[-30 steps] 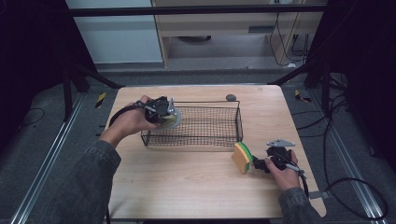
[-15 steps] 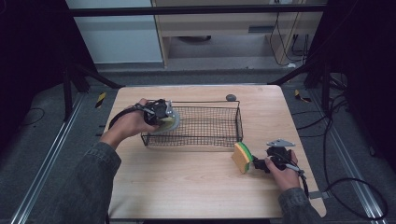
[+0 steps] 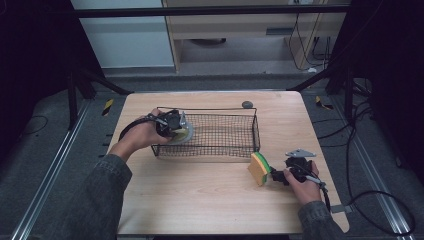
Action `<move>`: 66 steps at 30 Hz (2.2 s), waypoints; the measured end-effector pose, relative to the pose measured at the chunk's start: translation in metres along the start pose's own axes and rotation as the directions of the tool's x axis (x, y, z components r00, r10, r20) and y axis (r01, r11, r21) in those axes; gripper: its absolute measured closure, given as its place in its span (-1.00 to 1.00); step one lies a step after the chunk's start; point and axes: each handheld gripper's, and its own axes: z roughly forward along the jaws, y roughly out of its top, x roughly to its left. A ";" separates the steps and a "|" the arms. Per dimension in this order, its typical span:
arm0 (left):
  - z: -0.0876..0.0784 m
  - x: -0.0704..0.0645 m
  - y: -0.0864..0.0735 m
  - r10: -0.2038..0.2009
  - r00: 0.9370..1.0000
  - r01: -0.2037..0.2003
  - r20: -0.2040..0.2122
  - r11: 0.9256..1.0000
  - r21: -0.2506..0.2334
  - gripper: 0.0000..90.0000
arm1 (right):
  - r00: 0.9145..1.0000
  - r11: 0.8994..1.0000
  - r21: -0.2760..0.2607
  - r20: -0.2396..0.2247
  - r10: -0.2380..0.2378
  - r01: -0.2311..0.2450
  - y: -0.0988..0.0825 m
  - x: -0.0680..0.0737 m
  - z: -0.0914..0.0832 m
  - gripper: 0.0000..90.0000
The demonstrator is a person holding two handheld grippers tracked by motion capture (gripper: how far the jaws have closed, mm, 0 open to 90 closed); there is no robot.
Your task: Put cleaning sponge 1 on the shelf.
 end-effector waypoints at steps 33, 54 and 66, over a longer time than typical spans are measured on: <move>0.012 0.001 0.002 -0.042 0.998 0.042 0.037 0.999 -0.002 0.57 | 1.000 1.000 -0.001 -0.001 0.004 -0.004 0.000 0.000 0.000 -0.97; -0.027 0.009 0.002 -0.186 0.980 0.171 -0.065 0.967 -0.189 0.10 | 1.000 1.000 -0.002 -0.002 0.004 -0.004 0.000 0.000 0.000 -0.97; -0.039 -0.004 0.001 -0.327 0.943 0.294 -0.069 0.911 -0.288 -0.67 | 1.000 1.000 0.000 -0.001 0.003 -0.003 0.000 0.000 0.000 -0.97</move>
